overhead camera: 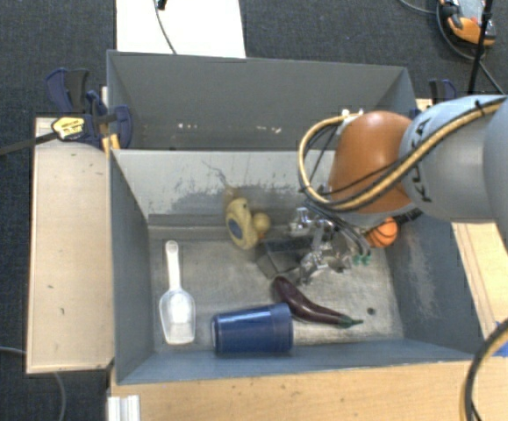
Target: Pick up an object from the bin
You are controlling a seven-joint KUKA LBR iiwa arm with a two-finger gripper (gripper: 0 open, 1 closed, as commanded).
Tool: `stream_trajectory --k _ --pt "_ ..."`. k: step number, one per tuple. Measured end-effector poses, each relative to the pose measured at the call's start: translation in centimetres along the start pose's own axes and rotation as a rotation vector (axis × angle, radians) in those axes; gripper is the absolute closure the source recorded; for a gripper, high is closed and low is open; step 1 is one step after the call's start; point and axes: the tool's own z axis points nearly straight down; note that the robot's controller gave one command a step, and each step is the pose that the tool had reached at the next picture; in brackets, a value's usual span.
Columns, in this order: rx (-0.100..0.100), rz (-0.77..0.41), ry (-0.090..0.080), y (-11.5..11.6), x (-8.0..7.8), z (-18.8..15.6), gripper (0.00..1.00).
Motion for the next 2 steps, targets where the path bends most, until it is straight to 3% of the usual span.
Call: stream_trajectory --k 1,2 --pt "0.000 0.000 0.000 0.0 0.0 0.0 1.00" --pt "-0.002 -0.101 0.012 0.8 -0.5 -18.7 1.00"
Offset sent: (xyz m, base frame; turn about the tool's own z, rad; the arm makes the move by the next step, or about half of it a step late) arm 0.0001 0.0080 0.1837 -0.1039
